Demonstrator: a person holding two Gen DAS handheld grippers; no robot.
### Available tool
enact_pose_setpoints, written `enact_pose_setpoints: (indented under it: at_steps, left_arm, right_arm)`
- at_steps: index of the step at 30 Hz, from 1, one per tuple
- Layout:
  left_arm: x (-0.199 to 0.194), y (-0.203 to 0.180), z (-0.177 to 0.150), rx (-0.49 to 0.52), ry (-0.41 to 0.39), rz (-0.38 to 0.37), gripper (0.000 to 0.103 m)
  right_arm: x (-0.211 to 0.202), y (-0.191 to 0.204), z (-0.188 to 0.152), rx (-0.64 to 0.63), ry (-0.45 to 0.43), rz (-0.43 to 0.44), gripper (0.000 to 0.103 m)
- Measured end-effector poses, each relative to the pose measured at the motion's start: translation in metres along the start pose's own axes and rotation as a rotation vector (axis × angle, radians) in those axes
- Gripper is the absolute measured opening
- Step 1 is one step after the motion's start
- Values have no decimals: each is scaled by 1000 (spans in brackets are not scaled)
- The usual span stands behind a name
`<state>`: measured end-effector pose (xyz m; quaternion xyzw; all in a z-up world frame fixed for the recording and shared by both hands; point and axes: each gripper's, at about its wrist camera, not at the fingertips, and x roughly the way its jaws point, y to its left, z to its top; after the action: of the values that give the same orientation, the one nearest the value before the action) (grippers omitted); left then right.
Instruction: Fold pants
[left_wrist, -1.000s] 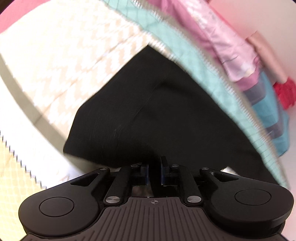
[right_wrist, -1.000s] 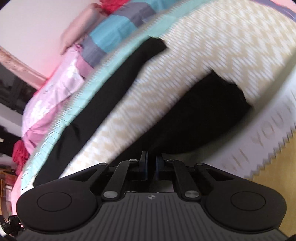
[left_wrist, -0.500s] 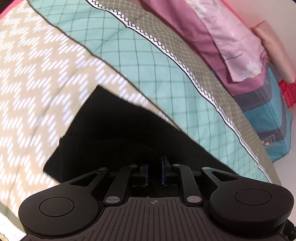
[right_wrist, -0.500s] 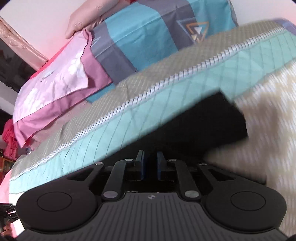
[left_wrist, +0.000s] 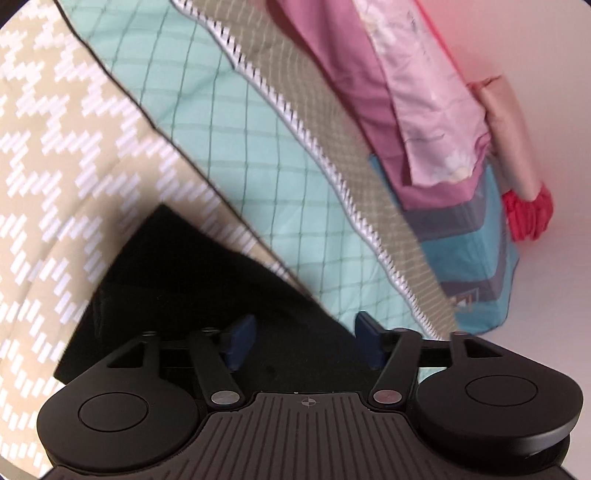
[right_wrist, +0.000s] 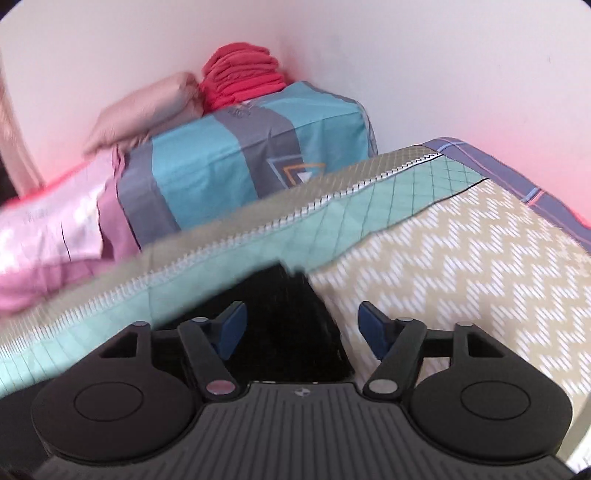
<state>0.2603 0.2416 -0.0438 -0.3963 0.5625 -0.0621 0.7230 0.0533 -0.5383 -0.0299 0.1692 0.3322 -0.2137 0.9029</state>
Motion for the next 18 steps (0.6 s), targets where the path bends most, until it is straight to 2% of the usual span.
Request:
enact_pose_setpoints:
  at_steps: [3, 7, 8, 9, 11, 12, 15, 18]
  left_arm:
    - [-7, -1, -2, -4, -25, -13, 103]
    - [-12, -4, -14, 28, -36, 48, 103]
    - [-12, -6, -18, 42, -41, 60, 103]
    - [-13, -7, -21, 56, -46, 72, 103]
    - [-13, -9, -29, 88, -52, 103, 103]
    - [-14, -11, -33, 108, -56, 120, 103]
    - [-18, -13, -45, 175, -82, 191, 103]
    - [-19, -10, -56, 210, -100, 242, 103]
  right_arm:
    - [9, 16, -14, -75, 7, 33, 68]
    - [29, 36, -10, -114, 13, 44, 63]
    - [37, 40, -8, -124, 25, 40, 53]
    - [45, 46, -6, -141, 47, 35, 33]
    - [57, 57, 1, -188, 107, 15, 16]
    - [54, 62, 4, -219, 96, 8, 11]
    - [37, 65, 21, -210, 29, 72, 11]
    - [44, 57, 30, -156, 18, 67, 14]
